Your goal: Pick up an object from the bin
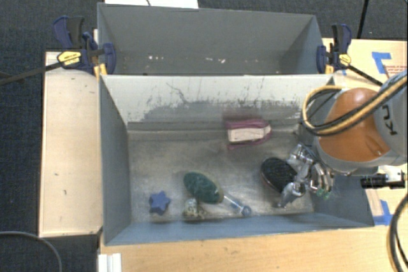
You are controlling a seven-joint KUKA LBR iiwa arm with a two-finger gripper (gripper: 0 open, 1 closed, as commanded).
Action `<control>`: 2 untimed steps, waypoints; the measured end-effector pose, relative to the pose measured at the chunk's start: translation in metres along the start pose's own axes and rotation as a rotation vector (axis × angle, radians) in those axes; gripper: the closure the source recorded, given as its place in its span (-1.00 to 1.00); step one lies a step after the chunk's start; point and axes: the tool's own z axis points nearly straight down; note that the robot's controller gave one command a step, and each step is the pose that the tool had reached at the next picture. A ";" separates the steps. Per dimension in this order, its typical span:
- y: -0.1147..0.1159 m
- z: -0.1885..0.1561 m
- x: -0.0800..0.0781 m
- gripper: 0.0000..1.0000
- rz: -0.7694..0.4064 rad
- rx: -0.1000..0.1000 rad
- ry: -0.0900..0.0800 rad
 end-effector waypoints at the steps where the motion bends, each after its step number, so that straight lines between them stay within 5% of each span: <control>1: -0.001 -0.003 -0.001 1.00 0.001 0.001 -0.003; 2: -0.004 -0.133 -0.008 1.00 -0.022 0.000 -0.002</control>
Offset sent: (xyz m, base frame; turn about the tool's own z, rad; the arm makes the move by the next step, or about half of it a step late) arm 0.0000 0.0000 0.0000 0.0000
